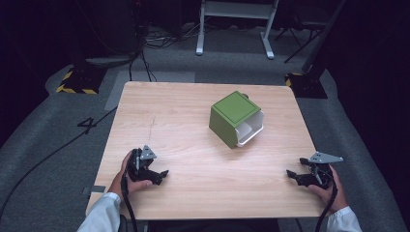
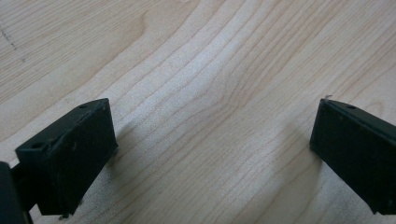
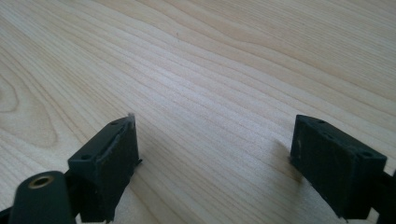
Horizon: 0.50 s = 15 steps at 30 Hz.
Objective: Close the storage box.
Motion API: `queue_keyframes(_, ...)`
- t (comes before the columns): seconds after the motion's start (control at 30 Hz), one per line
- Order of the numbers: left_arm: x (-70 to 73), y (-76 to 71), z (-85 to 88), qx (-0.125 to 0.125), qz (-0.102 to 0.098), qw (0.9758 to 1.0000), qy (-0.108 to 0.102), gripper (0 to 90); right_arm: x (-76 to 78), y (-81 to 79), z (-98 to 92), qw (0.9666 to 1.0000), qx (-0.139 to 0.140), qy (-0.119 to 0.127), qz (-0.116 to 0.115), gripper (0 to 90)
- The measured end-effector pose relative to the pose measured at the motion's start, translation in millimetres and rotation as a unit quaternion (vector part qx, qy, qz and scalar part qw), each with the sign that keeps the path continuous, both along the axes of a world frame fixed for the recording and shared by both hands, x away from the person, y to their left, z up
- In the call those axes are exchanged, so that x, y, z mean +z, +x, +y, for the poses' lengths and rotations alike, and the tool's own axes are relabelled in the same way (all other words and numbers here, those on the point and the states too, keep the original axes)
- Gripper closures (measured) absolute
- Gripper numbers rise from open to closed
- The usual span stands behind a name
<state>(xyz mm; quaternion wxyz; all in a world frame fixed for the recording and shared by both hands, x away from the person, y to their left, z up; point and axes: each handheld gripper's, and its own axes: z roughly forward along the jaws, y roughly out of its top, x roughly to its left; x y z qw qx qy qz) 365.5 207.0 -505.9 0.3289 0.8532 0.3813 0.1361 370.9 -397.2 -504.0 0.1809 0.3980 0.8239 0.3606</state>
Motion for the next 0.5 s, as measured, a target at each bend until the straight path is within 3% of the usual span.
queue_keyframes(0.5,0.1,0.6,0.3,-0.002,0.000,1.0000,0.001,0.3,0.0,-0.2,-0.2,1.0000,-0.002,0.000,0.000,15.1)
